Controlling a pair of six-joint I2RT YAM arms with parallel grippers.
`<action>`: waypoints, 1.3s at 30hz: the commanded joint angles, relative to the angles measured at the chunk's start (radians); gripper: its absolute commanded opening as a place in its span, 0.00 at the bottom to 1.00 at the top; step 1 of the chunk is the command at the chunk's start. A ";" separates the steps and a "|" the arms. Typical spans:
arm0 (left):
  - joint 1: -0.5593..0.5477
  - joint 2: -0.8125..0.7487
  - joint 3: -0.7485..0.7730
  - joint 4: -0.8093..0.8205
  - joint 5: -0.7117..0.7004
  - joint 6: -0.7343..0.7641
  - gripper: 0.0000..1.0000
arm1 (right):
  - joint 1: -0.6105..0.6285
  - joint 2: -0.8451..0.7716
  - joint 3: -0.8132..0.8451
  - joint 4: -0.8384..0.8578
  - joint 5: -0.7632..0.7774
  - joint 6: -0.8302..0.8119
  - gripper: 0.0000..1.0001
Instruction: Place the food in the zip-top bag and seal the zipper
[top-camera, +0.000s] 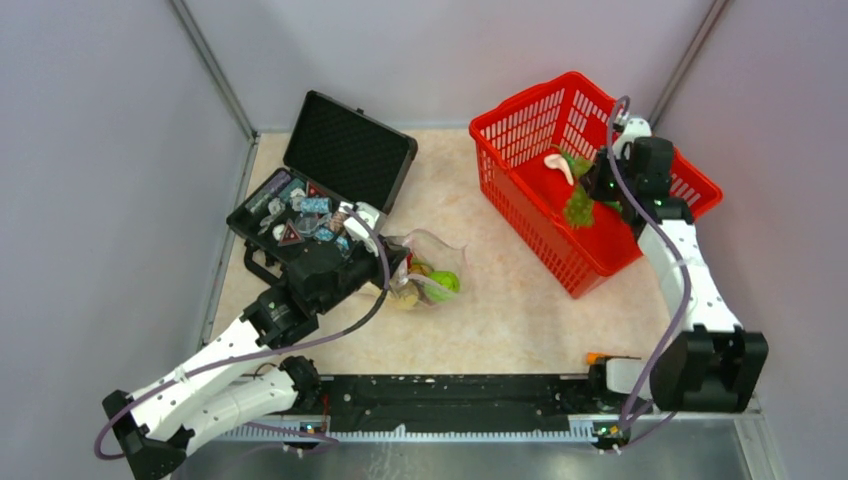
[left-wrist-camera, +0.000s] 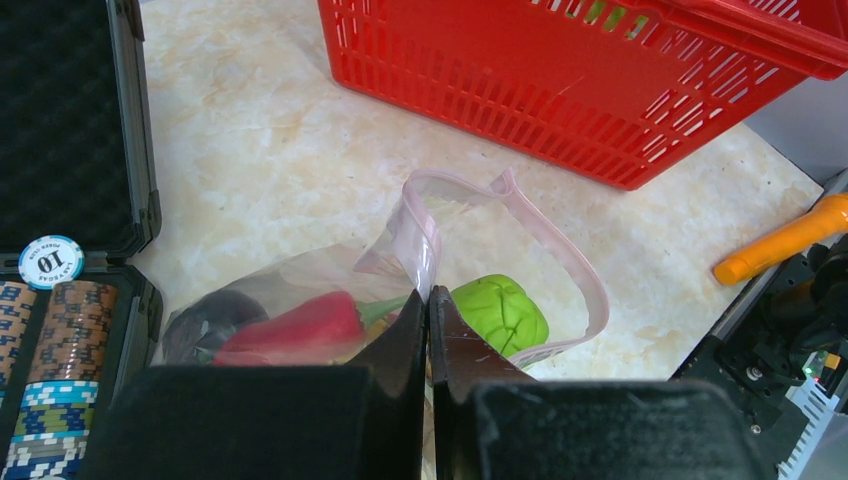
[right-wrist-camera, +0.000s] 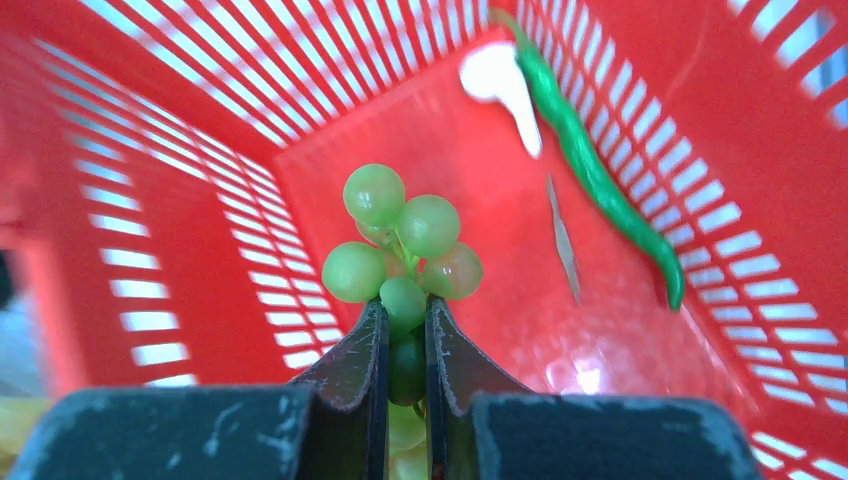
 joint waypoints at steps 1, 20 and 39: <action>0.000 -0.018 0.027 0.024 -0.029 -0.025 0.00 | 0.003 -0.219 -0.070 0.257 -0.094 0.093 0.00; -0.001 -0.005 0.034 0.042 -0.024 -0.074 0.00 | 0.769 -0.365 -0.369 0.966 -0.182 -0.050 0.00; -0.001 -0.032 0.044 0.038 -0.079 -0.092 0.00 | 0.926 -0.151 -0.692 1.502 -0.247 -0.293 0.00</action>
